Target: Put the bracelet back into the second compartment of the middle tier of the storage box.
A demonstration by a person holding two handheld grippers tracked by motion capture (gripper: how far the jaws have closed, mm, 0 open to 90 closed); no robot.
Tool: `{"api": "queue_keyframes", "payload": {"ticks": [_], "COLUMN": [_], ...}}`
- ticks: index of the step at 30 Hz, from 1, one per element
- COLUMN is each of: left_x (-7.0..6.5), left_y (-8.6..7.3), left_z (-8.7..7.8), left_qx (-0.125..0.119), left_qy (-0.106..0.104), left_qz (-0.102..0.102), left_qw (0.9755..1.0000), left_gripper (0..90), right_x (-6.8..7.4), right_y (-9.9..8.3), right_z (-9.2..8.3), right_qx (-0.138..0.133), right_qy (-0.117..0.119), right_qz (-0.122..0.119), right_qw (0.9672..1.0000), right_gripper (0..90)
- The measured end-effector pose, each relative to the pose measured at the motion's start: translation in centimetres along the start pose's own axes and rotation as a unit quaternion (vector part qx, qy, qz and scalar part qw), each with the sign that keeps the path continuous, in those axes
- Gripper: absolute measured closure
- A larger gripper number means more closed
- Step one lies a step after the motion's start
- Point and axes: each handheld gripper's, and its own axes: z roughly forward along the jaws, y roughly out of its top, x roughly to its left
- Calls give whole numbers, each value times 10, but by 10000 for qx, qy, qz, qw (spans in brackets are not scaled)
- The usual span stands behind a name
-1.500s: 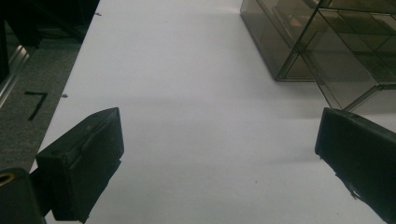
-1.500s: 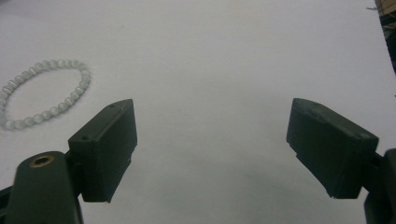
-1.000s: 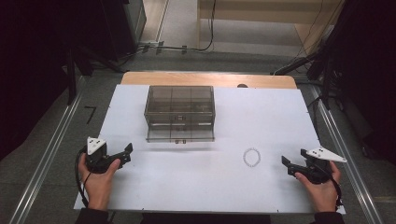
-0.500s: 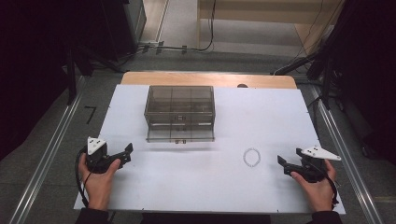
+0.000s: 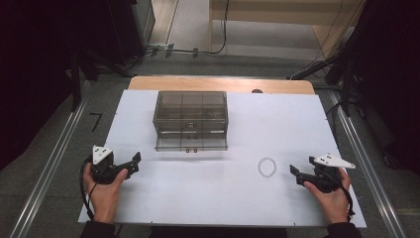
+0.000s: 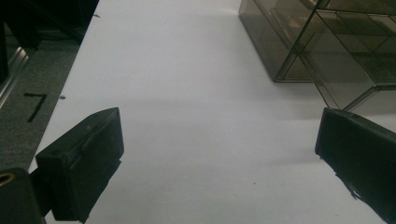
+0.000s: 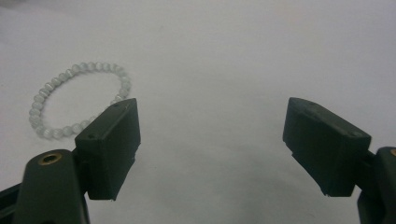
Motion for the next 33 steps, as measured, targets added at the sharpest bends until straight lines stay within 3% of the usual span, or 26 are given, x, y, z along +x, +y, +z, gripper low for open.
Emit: {"api": "queue_keyframes", "payload": {"ticks": [33], "left_x": [0], "left_y": [0], "left_z": [0], "left_qx": [4], "left_qy": [-9], "left_qz": [-1], "left_qw": [10000], "left_gripper": [15], "right_x": [16], "right_y": [9], "right_z": [13], "right_qx": [90], "right_qy": [144], "right_qz": [-157], "right_qw": [9997], "right_gripper": [233]}}
